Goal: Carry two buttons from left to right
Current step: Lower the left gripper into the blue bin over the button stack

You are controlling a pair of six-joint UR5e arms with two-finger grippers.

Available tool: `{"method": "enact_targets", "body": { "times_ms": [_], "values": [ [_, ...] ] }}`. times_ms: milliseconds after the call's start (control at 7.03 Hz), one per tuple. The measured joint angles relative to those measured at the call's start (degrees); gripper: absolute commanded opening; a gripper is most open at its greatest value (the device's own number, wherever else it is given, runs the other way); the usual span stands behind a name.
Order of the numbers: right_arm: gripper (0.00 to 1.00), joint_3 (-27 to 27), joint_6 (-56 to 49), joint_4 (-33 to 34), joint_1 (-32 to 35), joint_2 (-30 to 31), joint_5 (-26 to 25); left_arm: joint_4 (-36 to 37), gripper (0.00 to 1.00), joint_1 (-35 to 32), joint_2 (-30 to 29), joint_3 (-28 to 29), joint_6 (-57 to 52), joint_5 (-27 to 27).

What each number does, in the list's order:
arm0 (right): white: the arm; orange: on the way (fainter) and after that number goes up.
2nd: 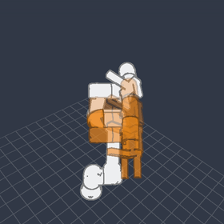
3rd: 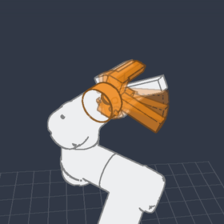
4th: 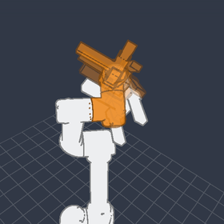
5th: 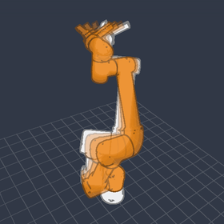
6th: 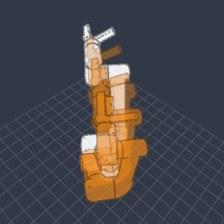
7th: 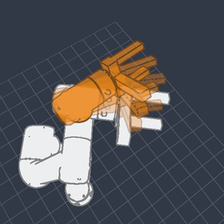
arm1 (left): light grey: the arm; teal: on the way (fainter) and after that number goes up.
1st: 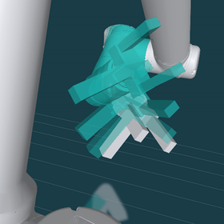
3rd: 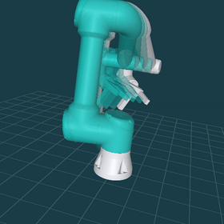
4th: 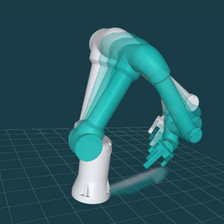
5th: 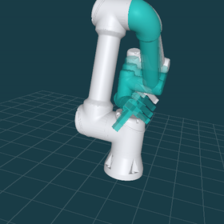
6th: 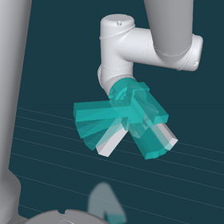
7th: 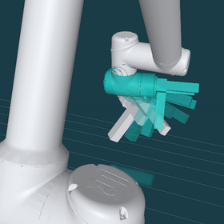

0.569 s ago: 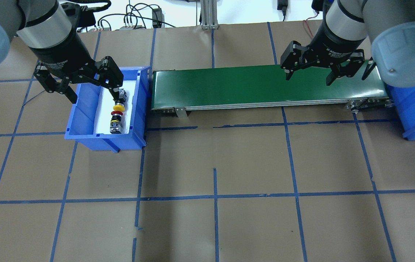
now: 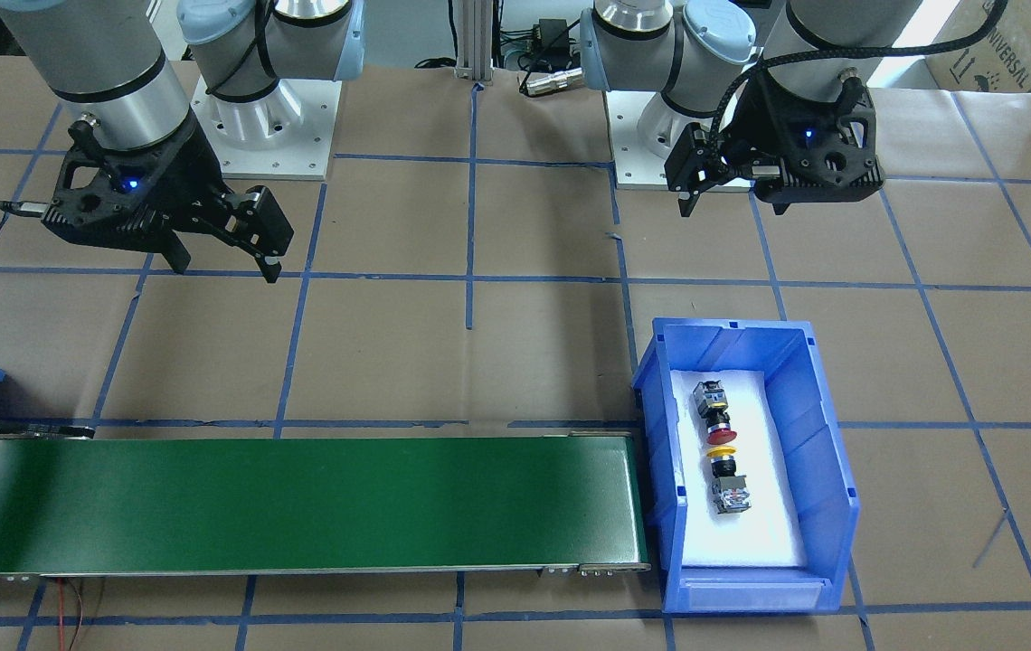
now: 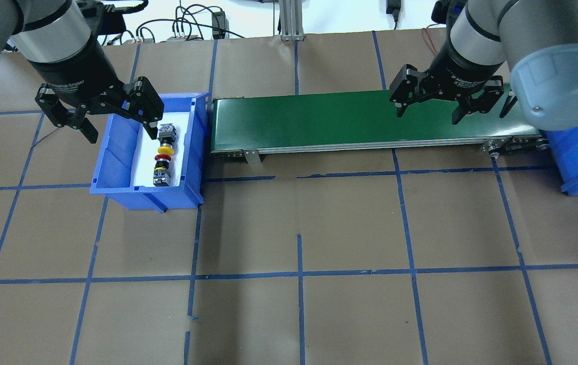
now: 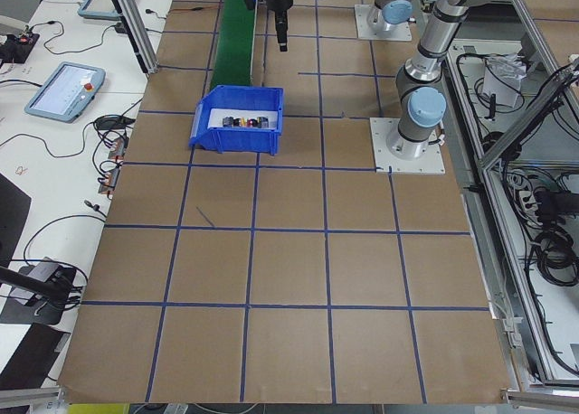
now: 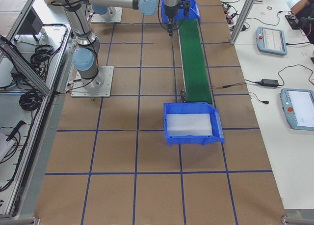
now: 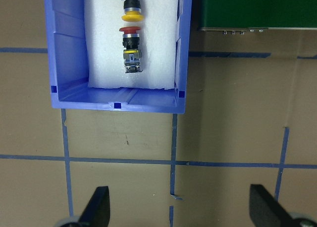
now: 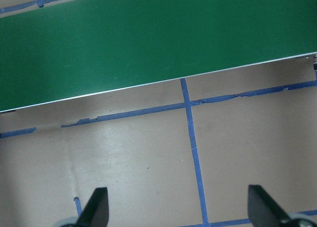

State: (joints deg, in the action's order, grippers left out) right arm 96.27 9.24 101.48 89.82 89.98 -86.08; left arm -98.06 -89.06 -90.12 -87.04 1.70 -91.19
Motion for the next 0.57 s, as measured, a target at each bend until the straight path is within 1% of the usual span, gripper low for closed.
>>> {"method": "enact_targets", "body": {
  "times_ms": [285,569],
  "values": [
    [1.0,0.0,0.3,0.1,0.0,0.0,0.0,3.5,1.0,0.5,-2.4,-0.4,-0.6,0.0],
    [1.0,0.1,0.3,0.0,0.0,0.0,-0.1,6.5,1.0,1.7,-5.4,-0.6,-3.6,0.0]
  ]
}}
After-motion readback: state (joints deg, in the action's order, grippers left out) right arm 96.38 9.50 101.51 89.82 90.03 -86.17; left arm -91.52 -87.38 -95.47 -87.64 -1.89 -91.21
